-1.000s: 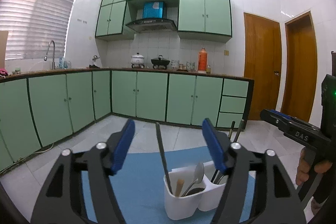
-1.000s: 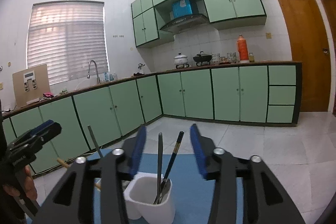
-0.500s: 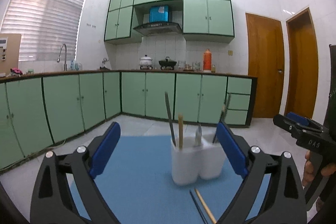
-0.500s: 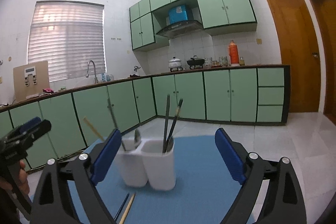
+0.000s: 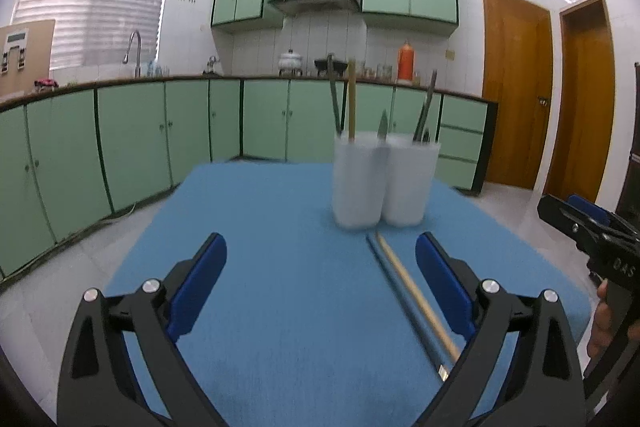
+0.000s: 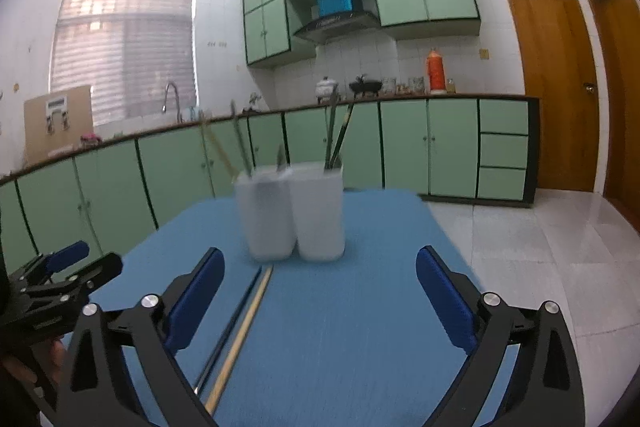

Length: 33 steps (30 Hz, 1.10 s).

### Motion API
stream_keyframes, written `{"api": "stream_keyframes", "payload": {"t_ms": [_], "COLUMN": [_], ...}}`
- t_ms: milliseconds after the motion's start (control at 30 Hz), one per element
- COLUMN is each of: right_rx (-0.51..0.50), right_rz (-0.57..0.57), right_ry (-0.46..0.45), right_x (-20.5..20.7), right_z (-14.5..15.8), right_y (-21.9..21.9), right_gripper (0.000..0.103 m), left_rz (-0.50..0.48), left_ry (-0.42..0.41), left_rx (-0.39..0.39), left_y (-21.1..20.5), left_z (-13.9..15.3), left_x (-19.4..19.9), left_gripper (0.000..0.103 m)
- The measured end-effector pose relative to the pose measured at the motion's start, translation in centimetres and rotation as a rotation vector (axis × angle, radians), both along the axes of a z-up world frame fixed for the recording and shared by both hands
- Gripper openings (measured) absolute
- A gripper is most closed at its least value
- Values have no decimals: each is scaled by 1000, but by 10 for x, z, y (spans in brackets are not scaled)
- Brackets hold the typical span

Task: Organize utensils
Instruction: 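Withdraw both open tools back over the last two chopsticks, then close the right tool on the light wooden chopstick and lift it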

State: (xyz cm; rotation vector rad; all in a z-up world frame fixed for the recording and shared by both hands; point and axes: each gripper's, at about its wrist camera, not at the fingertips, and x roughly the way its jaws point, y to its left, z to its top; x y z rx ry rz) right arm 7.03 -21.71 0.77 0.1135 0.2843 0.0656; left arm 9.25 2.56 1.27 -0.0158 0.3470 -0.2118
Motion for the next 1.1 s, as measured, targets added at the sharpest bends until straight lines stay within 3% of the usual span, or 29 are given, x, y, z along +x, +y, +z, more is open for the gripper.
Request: {"api": "stream_keyframes", "payload": {"t_ms": [300, 667, 1100], "right_rx": [-16, -59, -135], "right_rz": [29, 53, 73], "right_ry": [77, 68, 56], "right_x": [-28, -53, -57], "right_z": [-47, -75, -87], "right_y": [24, 49, 77], "right_gripper": [95, 94, 55], "left_rz": [13, 51, 69], "left_ry": [50, 66, 67], "left_rx": [38, 46, 25], "left_y": [11, 27, 39], "left_z": [-43, -60, -59], "left_x": [-30, -48, -53], "left_gripper": [93, 93, 93]}}
